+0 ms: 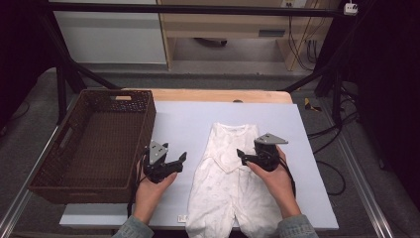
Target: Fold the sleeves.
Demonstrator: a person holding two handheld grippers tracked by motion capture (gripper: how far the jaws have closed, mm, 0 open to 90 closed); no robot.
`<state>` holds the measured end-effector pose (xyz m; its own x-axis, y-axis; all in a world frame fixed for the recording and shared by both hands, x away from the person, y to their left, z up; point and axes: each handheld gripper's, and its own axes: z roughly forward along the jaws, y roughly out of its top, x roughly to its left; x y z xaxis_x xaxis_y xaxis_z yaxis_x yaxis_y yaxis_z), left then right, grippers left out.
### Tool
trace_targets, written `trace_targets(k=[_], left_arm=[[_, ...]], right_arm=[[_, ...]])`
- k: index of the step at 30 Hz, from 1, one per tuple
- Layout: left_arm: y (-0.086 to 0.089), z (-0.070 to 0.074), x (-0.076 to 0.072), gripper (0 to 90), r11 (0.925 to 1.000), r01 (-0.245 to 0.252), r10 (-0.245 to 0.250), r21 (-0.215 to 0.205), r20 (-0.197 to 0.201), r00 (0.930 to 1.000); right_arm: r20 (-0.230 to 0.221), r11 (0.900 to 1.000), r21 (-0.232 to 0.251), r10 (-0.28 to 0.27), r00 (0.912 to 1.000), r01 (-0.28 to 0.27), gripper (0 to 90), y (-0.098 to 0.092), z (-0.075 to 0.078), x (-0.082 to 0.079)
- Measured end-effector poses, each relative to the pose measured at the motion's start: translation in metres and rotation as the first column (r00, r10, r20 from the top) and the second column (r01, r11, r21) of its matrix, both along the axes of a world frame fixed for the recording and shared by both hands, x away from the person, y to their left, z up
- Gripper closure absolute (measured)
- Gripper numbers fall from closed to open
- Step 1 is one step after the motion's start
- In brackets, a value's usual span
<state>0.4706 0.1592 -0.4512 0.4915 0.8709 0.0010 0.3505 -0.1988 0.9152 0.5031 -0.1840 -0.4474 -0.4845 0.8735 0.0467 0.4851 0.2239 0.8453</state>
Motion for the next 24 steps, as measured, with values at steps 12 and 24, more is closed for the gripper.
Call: trace_targets(k=[12, 24], left_arm=[[-0.002, -0.002, 0.000, 20.1, 1.0000, 0.007, -0.007, 0.001, -0.019, 0.9998], [-0.006, -0.004, 0.000, 13.2, 0.9996, 0.028, -0.028, -0.004, -0.031, 0.9991]], right_arm=[[-0.008, 0.999, -0.026, -0.042, 0.9991, 0.042, 12.0, -0.010, 0.009, 0.012], [-0.043, 0.998, -0.034, -0.057, 0.9974, 0.056, 12.8, -0.026, 0.026, 0.048]])
